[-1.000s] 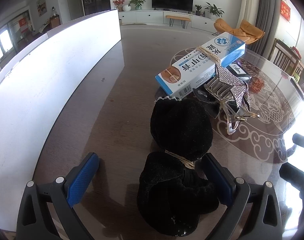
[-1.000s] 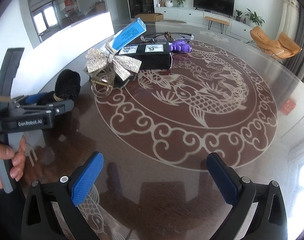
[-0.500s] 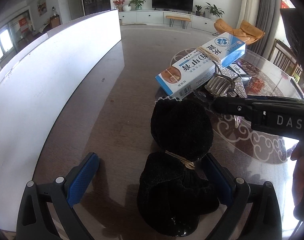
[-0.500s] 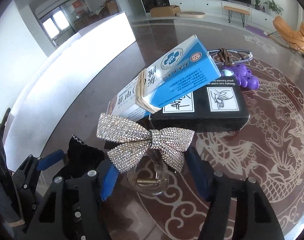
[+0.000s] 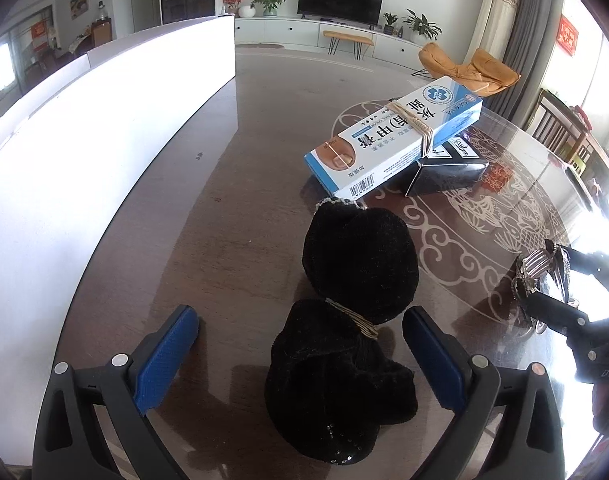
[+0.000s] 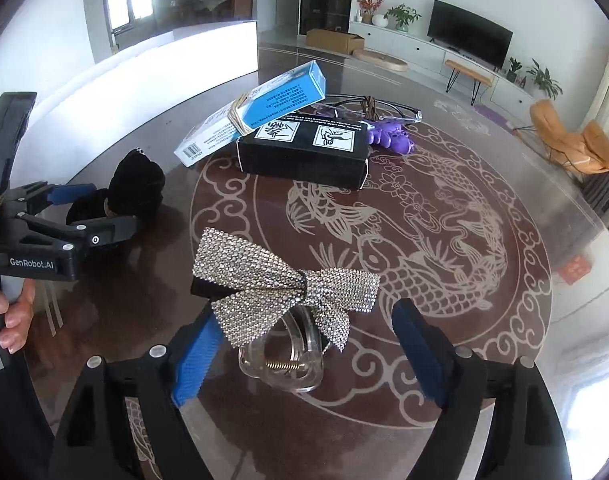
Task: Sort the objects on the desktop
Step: 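Carry the hair tie and bow clip over the white bin and release both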
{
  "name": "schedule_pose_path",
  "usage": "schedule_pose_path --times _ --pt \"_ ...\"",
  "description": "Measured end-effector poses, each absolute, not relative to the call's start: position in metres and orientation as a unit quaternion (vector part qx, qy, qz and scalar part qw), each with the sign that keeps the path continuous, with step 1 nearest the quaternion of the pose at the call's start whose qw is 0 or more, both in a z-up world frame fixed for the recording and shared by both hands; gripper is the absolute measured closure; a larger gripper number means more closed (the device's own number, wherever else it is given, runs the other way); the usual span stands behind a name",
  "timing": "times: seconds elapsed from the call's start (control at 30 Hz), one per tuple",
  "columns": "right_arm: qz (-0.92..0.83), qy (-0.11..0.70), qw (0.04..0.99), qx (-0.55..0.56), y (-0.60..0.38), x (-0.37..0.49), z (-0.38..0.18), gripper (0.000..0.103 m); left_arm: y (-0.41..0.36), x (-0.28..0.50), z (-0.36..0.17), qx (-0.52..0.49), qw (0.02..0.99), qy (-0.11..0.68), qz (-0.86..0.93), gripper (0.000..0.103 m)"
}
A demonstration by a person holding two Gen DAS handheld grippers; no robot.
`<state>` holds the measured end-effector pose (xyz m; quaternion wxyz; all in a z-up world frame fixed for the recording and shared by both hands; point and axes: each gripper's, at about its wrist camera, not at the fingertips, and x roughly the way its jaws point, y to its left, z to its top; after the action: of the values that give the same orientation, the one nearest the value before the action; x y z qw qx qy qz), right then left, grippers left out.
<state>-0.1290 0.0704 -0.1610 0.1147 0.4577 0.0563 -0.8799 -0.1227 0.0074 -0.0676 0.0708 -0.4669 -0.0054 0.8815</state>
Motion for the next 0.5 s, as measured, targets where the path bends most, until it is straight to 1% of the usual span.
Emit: schedule_pose_path --times 0.07,0.1,0.13,0.17,0.2,0.3,0.37,0.43,0.5 --pt "-0.875 0.014 0.123 0.467 0.076 -0.135 -0.167 0.019 0.01 -0.123 -0.068 -0.462 0.079 -0.002 0.883 0.001" --pt "-0.873 -0.005 0.128 0.47 0.077 -0.137 -0.171 0.019 0.013 -0.123 -0.068 -0.456 0.085 0.003 0.886 0.013" --pt "-0.875 -0.017 0.131 0.467 0.075 -0.14 -0.172 0.019 0.015 -0.122 -0.066 -0.448 0.091 0.012 0.89 0.034" --pt "-0.878 -0.023 0.131 0.46 0.074 -0.14 -0.171 0.021 0.019 -0.121 -0.065 -0.44 0.099 0.019 0.892 0.047" --pt "-0.88 -0.023 0.127 0.458 0.072 -0.139 -0.171 0.026 0.021 -0.12 -0.064 -0.436 0.11 0.022 0.893 0.07" --pt "-0.879 -0.029 0.129 0.459 0.069 -0.134 -0.169 0.037 0.022 -0.118 -0.061 -0.433 0.132 0.006 0.892 0.071" --pt "-0.881 -0.021 0.13 0.454 0.068 -0.125 -0.165 0.04 0.02 -0.113 -0.053 -0.417 0.137 0.001 0.899 0.071" --pt "-0.887 -0.002 0.127 0.445 0.068 -0.116 -0.159 0.041 0.017 -0.108 -0.043 -0.406 0.141 -0.014 0.903 0.071" --pt "-0.893 0.012 0.127 0.431 0.069 -0.109 -0.149 0.042 0.008 -0.102 -0.034 -0.402 0.151 -0.047 0.902 0.071"
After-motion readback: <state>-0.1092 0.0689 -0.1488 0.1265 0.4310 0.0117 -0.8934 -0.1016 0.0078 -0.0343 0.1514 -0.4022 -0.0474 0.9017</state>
